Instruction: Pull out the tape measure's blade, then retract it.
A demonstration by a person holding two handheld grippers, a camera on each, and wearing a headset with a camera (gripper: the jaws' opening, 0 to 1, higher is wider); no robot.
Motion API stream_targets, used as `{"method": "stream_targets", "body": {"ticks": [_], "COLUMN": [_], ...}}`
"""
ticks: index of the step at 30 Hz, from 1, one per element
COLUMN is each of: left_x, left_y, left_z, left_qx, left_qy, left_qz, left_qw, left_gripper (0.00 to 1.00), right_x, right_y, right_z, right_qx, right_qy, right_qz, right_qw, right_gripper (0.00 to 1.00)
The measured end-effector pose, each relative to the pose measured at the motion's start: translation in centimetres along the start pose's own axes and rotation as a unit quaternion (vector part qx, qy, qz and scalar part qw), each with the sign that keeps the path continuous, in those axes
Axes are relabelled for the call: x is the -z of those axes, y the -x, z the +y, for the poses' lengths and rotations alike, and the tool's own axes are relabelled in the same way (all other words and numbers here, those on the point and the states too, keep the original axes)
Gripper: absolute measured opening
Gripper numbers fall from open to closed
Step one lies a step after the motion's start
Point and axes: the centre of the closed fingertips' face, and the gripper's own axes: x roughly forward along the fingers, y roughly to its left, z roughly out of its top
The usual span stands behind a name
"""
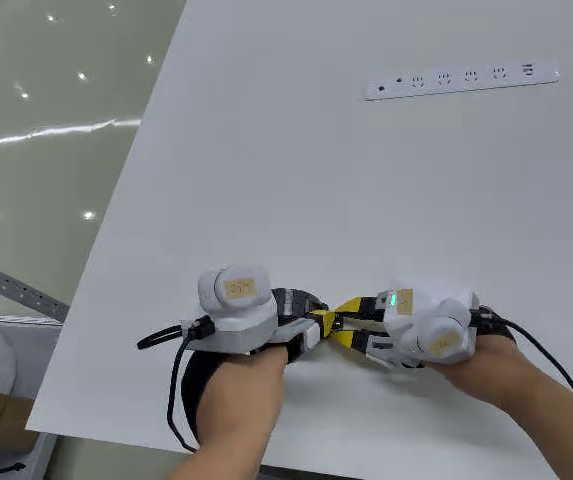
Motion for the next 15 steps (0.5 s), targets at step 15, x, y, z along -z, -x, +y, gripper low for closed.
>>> {"method": "stream_targets", "body": {"ticks": [15], "left_x": [0.0], "left_y": [0.5], "left_z": [-0.1], "left_qx": [0.025], "left_qy": [-0.006], "left_qz": [-0.008], "left_qw": [0.9996], "left_gripper": [0.62], "right_x": [0.3], "right_y": [1.1], "right_z": [-0.4], "right_qx": [0.004], "right_qy": [0.0], "right_qz": [0.011], "right_qw": [0.9999], "right_gripper": [0.19]}}
